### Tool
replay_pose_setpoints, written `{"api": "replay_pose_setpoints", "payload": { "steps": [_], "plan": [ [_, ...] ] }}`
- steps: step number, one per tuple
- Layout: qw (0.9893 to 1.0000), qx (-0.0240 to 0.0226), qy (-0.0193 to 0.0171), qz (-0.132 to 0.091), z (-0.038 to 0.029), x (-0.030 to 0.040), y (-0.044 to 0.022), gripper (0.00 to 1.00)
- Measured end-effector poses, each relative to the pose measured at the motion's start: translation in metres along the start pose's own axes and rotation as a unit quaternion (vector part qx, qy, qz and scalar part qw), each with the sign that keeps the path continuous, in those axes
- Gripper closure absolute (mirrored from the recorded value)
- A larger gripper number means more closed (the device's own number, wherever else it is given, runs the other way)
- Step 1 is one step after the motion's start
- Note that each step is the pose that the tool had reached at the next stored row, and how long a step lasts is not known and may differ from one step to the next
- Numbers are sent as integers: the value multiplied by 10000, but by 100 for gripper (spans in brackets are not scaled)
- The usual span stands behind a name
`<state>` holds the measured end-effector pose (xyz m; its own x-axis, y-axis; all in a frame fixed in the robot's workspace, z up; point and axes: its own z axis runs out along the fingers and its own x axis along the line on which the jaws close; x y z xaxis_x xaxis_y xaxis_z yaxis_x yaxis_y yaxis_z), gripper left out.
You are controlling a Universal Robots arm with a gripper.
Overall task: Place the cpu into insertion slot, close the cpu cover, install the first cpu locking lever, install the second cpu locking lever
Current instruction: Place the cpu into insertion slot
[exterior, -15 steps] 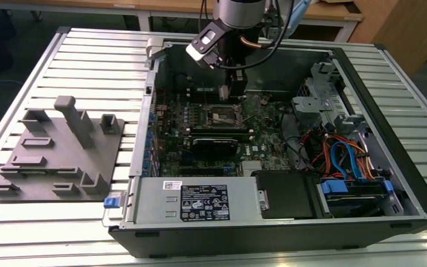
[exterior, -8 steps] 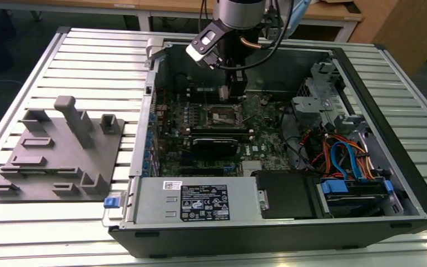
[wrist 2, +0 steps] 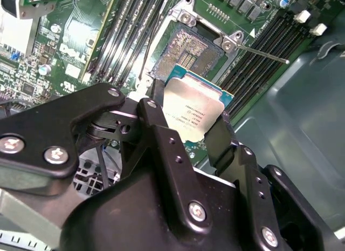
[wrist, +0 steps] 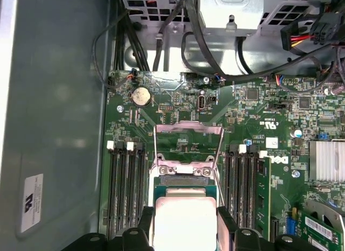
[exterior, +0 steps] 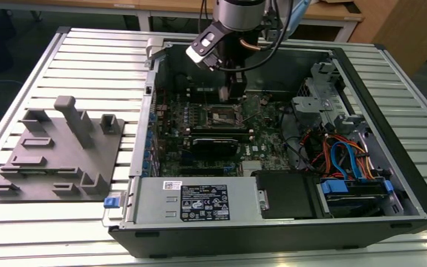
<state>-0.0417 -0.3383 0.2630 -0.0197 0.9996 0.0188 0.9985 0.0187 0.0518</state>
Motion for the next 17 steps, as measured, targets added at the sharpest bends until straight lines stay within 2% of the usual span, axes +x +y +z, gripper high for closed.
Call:
{"api": "replay_pose_setpoints", "payload": {
  "steps": [11, 17],
  "plan": [
    [10000, 2, 1, -8, 200, -4, -16, 46],
    [10000, 2, 1, -9, 222, -5, -17, 46]
  ]
}}
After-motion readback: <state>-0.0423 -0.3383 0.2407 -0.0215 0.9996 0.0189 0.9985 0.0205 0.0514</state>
